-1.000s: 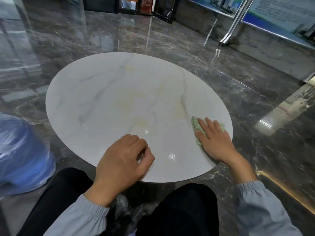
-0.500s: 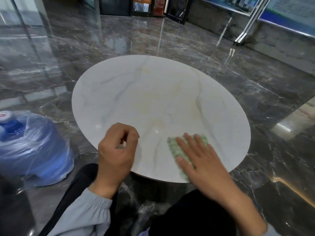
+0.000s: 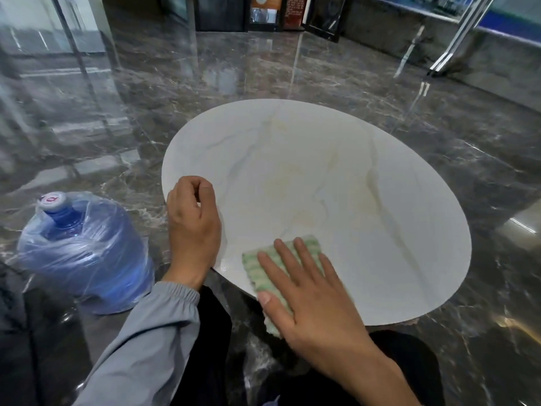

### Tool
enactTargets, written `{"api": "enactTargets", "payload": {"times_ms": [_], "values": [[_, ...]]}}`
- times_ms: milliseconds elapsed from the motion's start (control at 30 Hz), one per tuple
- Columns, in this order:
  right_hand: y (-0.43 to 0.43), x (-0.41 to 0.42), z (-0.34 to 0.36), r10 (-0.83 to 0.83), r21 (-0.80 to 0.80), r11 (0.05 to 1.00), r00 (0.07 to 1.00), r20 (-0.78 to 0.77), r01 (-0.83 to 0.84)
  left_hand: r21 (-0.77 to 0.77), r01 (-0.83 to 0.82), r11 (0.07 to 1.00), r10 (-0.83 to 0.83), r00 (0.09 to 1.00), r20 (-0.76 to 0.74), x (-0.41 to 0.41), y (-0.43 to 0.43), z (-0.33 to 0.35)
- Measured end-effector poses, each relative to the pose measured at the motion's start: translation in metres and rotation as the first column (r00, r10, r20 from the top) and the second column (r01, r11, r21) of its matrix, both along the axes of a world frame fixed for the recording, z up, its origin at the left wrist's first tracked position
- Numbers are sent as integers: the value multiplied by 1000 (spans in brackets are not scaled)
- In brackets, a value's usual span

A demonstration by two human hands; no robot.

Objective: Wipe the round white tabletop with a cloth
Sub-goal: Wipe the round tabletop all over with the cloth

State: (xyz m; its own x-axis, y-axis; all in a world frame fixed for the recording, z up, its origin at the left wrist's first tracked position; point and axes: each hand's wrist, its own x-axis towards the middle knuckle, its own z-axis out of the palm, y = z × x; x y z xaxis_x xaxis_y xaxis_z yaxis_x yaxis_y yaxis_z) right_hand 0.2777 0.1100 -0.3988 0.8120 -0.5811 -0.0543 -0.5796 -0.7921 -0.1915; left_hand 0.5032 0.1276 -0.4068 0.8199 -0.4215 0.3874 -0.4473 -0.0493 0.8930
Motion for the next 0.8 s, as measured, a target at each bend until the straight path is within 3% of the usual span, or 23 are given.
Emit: {"api": "enactTargets", "payload": {"times_ms": [133,300,367,433,567,667,800], "values": [[-46,-35,5,-151,32,988,988,-42,152,33,-16,999,16,1000,23,-1,0,0],[-75,-33,9,-417,1,907,897,-149,422,48,-27,998,27,1000,-13,-4,-1,1],[-51,-5,6,-345,-24,938,930,-128,344,56,-16,998,17,1000,-14,-4,-1,0],[-16,22,2,-162,-21,987,985,-56,161,61,-13,998,13,1000,-5,-4,0,0],[11,33,-1,41,30,999,999,6,-42,81,-5,997,4,1000,8,-4,1,0],[-21,13,2,-14,31,999,1000,-1,15,112,1,994,-4,1000,31,-4,2,1],[-81,-19,10,-289,19,956,952,-106,292,144,5,990,-12,999,50,-7,2,2]]}}
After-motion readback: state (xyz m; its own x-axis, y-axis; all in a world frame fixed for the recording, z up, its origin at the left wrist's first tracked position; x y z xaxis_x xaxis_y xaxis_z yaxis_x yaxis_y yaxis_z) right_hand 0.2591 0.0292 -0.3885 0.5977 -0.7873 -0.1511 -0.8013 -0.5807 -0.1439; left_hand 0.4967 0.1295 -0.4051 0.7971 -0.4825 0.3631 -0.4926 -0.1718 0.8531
